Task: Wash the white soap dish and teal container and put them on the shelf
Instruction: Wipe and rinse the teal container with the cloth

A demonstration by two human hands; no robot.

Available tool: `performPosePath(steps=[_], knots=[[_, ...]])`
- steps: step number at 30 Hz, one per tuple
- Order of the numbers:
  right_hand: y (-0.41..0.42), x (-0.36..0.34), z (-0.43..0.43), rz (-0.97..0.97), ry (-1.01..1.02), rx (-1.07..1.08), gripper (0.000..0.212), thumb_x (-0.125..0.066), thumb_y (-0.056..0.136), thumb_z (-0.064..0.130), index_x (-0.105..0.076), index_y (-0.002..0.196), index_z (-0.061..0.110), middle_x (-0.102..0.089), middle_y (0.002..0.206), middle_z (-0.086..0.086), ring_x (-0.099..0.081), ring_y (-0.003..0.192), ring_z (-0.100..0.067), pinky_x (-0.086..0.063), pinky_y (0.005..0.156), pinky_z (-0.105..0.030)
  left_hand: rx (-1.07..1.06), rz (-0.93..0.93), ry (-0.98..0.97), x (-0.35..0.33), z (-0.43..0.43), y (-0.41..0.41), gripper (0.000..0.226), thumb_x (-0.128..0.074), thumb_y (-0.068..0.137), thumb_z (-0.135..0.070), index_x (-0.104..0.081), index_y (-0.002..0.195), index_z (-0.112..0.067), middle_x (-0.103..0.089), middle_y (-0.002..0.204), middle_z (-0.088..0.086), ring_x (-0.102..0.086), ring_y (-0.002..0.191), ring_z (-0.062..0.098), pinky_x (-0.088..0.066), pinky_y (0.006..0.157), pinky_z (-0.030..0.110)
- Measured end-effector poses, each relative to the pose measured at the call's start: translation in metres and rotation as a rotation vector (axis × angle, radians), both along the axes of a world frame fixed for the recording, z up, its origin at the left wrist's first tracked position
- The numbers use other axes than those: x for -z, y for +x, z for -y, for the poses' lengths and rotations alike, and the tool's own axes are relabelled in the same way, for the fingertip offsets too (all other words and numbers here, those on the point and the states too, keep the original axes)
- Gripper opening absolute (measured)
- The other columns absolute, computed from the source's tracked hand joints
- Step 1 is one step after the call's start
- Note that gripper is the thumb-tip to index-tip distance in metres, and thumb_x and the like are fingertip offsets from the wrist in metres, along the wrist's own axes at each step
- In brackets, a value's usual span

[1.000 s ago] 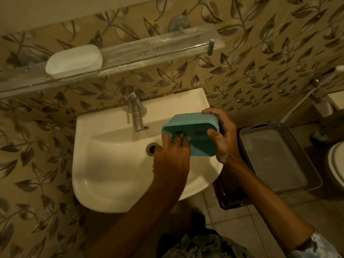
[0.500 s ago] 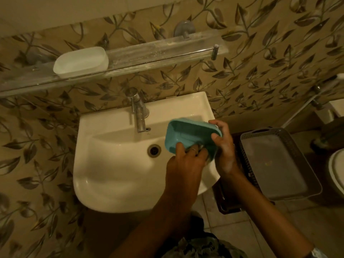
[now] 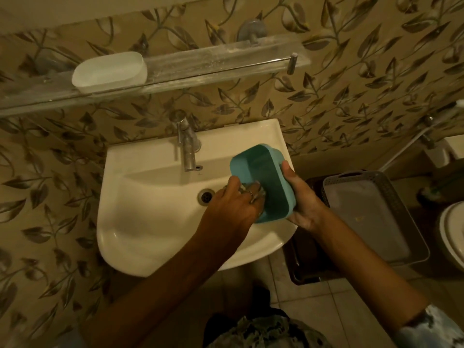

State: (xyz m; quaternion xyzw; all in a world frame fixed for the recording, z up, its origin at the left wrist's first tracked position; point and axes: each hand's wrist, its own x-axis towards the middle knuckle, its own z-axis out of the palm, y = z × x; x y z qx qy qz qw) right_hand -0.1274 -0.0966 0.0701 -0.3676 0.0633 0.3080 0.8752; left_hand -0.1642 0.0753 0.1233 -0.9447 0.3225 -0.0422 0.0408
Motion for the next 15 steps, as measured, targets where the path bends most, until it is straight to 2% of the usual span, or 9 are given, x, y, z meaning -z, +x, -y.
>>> performPosePath(steps=[2,3,4,6,9,11,13,14,15], knots=[[0.004,-0.003,-0.007,0.075,-0.079,0.012,0.069,-0.088,0.045,0.060,-0.076,0.099,0.019,-0.075,0.098,-0.009,-0.072,0.089,-0.021,-0.060,0.073,-0.033,-0.171,-0.132,-0.003,-0.003,0.014,-0.008,0.040,-0.038,0.089,-0.014,-0.059,0.122,-0.010,-0.059,0.130,0.011,-0.053,0.112,0.037,-0.051,0.085,0.041],[0.006,-0.004,-0.011,0.116,-0.110,0.021,0.072,-0.087,0.045,0.061,-0.074,0.101,0.018,-0.075,0.096,-0.008,-0.072,0.087,-0.020,-0.060,0.074,-0.033,-0.262,-0.221,-0.036,-0.002,0.023,-0.014,0.041,-0.033,0.090,-0.014,-0.055,0.125,-0.010,-0.056,0.133,0.011,-0.045,0.118,0.037,-0.047,0.090,0.043],[0.008,-0.004,-0.014,0.155,-0.129,0.030,0.074,-0.087,0.047,0.061,-0.070,0.104,0.017,-0.075,0.095,-0.007,-0.071,0.087,-0.019,-0.060,0.075,-0.032,-0.351,-0.287,-0.084,-0.001,0.030,-0.022,0.038,-0.036,0.091,-0.013,-0.053,0.125,-0.010,-0.054,0.132,0.010,-0.039,0.122,0.037,-0.046,0.092,0.043],[0.009,-0.001,-0.017,0.235,-0.154,0.017,0.071,-0.083,0.055,0.060,-0.065,0.109,0.018,-0.073,0.098,-0.005,-0.070,0.090,-0.018,-0.059,0.076,-0.032,-0.486,-0.360,-0.242,0.001,0.041,-0.037,0.037,-0.050,0.089,-0.014,-0.052,0.126,-0.013,-0.054,0.129,0.005,-0.037,0.121,0.031,-0.050,0.086,0.038],[0.007,0.004,-0.018,0.297,-0.164,0.019,0.074,-0.081,0.059,0.060,-0.060,0.115,0.016,-0.071,0.101,-0.004,-0.068,0.092,-0.019,-0.058,0.078,-0.033,-0.623,-0.537,-0.523,-0.005,0.047,-0.042,0.033,-0.052,0.088,-0.015,-0.052,0.121,-0.016,-0.056,0.119,0.004,-0.047,0.111,0.024,-0.052,0.083,0.035],[0.004,0.006,-0.019,0.248,-0.115,0.054,0.080,-0.085,0.054,0.059,-0.059,0.115,0.013,-0.074,0.099,-0.004,-0.070,0.089,-0.019,-0.059,0.077,-0.034,-0.647,-0.684,-0.718,-0.011,0.049,-0.034,0.025,-0.049,0.090,-0.010,-0.055,0.114,-0.010,-0.060,0.113,0.009,-0.056,0.104,0.024,-0.053,0.086,0.039],[0.006,0.004,-0.018,0.216,-0.104,0.107,0.086,-0.086,0.049,0.060,-0.059,0.114,0.011,-0.074,0.096,-0.006,-0.071,0.086,-0.021,-0.059,0.076,-0.036,-0.547,-0.800,-0.912,-0.017,0.046,-0.027,0.028,-0.046,0.091,-0.004,-0.058,0.116,-0.007,-0.062,0.114,0.013,-0.059,0.106,0.025,-0.051,0.092,0.041],[0.007,0.001,-0.017,0.247,-0.153,0.120,0.087,-0.085,0.049,0.062,-0.059,0.115,0.011,-0.074,0.096,-0.005,-0.070,0.086,-0.020,-0.059,0.076,-0.036,-0.486,-0.801,-0.933,-0.017,0.042,-0.027,0.030,-0.045,0.090,-0.004,-0.058,0.117,-0.007,-0.062,0.115,0.012,-0.057,0.108,0.025,-0.051,0.093,0.041],[0.007,-0.002,-0.018,0.288,-0.186,0.122,0.085,-0.084,0.052,0.062,-0.058,0.115,0.011,-0.074,0.096,-0.004,-0.070,0.086,-0.019,-0.059,0.075,-0.034,-0.430,-0.742,-0.862,-0.015,0.034,-0.028,0.032,-0.044,0.088,-0.008,-0.057,0.117,-0.010,-0.061,0.115,0.010,-0.055,0.108,0.025,-0.051,0.090,0.042]])
